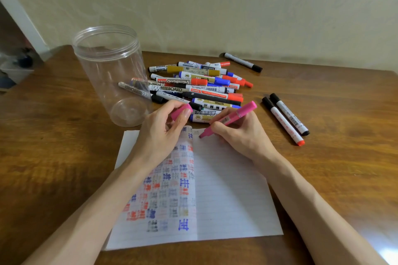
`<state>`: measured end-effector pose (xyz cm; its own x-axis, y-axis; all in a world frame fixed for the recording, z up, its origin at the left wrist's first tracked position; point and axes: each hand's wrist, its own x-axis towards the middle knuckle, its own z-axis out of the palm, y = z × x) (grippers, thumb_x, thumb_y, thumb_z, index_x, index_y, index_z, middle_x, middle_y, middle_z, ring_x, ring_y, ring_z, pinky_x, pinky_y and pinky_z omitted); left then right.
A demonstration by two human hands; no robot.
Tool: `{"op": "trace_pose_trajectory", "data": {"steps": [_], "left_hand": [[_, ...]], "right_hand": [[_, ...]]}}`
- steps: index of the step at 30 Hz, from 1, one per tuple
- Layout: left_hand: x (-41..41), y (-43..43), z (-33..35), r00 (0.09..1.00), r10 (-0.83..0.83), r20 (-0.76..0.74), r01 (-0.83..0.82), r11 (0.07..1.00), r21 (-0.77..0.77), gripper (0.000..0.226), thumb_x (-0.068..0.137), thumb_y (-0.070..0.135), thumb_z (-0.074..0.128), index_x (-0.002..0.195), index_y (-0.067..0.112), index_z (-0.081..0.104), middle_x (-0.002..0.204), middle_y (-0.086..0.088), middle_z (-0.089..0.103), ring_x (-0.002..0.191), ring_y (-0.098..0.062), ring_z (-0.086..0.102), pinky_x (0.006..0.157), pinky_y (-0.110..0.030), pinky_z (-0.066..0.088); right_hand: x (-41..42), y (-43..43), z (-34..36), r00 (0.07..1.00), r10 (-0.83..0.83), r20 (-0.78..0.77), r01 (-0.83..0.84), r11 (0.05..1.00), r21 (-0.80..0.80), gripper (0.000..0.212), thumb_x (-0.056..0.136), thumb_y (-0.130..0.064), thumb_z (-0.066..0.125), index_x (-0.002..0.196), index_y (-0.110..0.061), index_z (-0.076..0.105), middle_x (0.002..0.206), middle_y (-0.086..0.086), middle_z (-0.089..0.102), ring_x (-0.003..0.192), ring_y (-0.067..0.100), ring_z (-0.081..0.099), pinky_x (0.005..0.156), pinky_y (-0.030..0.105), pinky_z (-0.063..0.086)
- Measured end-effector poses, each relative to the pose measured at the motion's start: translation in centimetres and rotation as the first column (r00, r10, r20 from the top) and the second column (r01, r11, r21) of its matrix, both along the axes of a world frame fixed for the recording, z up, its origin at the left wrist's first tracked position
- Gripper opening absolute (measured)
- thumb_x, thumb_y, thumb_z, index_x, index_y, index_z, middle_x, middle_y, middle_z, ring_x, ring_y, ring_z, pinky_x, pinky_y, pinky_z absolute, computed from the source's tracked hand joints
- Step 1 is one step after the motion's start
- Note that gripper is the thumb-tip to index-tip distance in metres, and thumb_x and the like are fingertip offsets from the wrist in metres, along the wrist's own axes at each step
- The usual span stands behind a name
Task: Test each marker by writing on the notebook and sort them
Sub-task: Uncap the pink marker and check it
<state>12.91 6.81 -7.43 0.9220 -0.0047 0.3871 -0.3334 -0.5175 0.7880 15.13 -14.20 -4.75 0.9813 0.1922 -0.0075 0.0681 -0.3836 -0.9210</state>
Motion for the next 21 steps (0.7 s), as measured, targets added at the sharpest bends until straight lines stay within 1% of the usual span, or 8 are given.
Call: {"op": "trace_pose_trajectory", "data": {"steps": [3,6,9,11,14,17,19,21], "left_hand": [[0.08,0.01,0.08,0.999,-0.034,0.015,0.034,0.999,0.024,0.029,0.102,0.038,0.059,0.125,0.021,0.066,0.108,0.013,0.071,0.102,-0.003,0.067,0.074,-0.014,0.055],[0.03,0.1,0.22,0.997,-0.068,0.024,0.068,0.998,0.018,0.032,0.097,0.037,0.064,0.126,0.023,0.068,0.113,0.015,0.071,0.109,-0.001,0.066,0.082,-0.013,0.054],[-0.06,0.01,0.29,0.996,-0.08,0.023,0.08,0.997,0.0,0.038,0.092,0.037,0.066,0.127,0.021,0.069,0.116,0.014,0.072,0.111,0.001,0.065,0.085,-0.012,0.053],[-0.12,-0.09,0.36,0.997,-0.078,0.024,0.078,0.997,0.002,0.04,0.09,0.039,0.066,0.126,0.022,0.07,0.115,0.013,0.072,0.109,0.002,0.066,0.085,-0.011,0.053],[-0.19,-0.16,0.52,0.997,-0.072,-0.003,0.072,0.997,0.007,0.045,0.086,0.046,0.066,0.126,0.025,0.071,0.111,0.016,0.073,0.103,0.0,0.067,0.081,-0.012,0.053],[-0.29,-0.14,0.58,0.997,-0.064,-0.035,0.065,0.998,0.013,0.046,0.083,0.049,0.067,0.124,0.028,0.07,0.105,0.018,0.074,0.095,-0.005,0.069,0.076,-0.014,0.055],[-0.33,-0.15,0.65,0.997,-0.066,-0.039,0.067,0.998,0.015,0.047,0.082,0.054,0.065,0.121,0.028,0.071,0.101,0.018,0.074,0.093,-0.006,0.069,0.075,-0.014,0.054],[-0.39,-0.14,0.73,0.997,-0.066,-0.03,0.066,0.998,0.011,0.046,0.082,0.053,0.064,0.119,0.026,0.072,0.101,0.018,0.074,0.095,-0.004,0.068,0.076,-0.011,0.052]], "right_hand": [[0.06,-0.07,-0.06,1.0,-0.023,-0.01,0.025,0.988,0.152,0.004,0.091,-0.012,0.076,0.095,-0.012,0.076,0.083,0.004,0.077,0.069,0.01,0.069,0.064,0.022,0.055],[0.35,-0.28,-0.05,0.996,-0.082,-0.039,0.09,0.943,0.32,0.005,0.095,-0.015,0.073,0.092,-0.013,0.076,0.081,0.008,0.076,0.069,0.017,0.066,0.064,0.031,0.053],[0.53,-0.45,-0.08,0.996,-0.069,-0.061,0.088,0.905,0.415,0.011,0.098,-0.019,0.072,0.088,-0.02,0.076,0.078,0.011,0.071,0.069,0.02,0.063,0.065,0.034,0.049],[0.58,-0.43,-0.14,0.998,-0.044,-0.055,0.064,0.885,0.46,0.009,0.098,-0.017,0.071,0.091,-0.019,0.075,0.079,0.011,0.07,0.067,0.02,0.062,0.064,0.034,0.049],[0.52,-0.34,-0.22,0.999,-0.019,-0.037,0.034,0.875,0.483,0.004,0.098,-0.011,0.071,0.098,-0.012,0.075,0.079,0.013,0.069,0.065,0.022,0.062,0.059,0.032,0.048],[0.27,-0.17,-0.36,0.999,0.013,-0.041,0.008,0.882,0.471,0.007,0.096,-0.009,0.073,0.102,-0.008,0.075,0.08,0.013,0.071,0.066,0.022,0.063,0.056,0.029,0.047],[0.08,-0.08,-0.37,0.998,0.035,-0.048,-0.01,0.898,0.44,0.01,0.095,-0.011,0.075,0.104,-0.008,0.075,0.081,0.012,0.074,0.067,0.021,0.065,0.056,0.027,0.048],[-0.04,-0.13,-0.38,0.998,0.05,-0.027,-0.037,0.926,0.375,0.016,0.095,-0.02,0.077,0.107,-0.01,0.076,0.085,0.01,0.077,0.071,0.019,0.069,0.058,0.026,0.05]]}}
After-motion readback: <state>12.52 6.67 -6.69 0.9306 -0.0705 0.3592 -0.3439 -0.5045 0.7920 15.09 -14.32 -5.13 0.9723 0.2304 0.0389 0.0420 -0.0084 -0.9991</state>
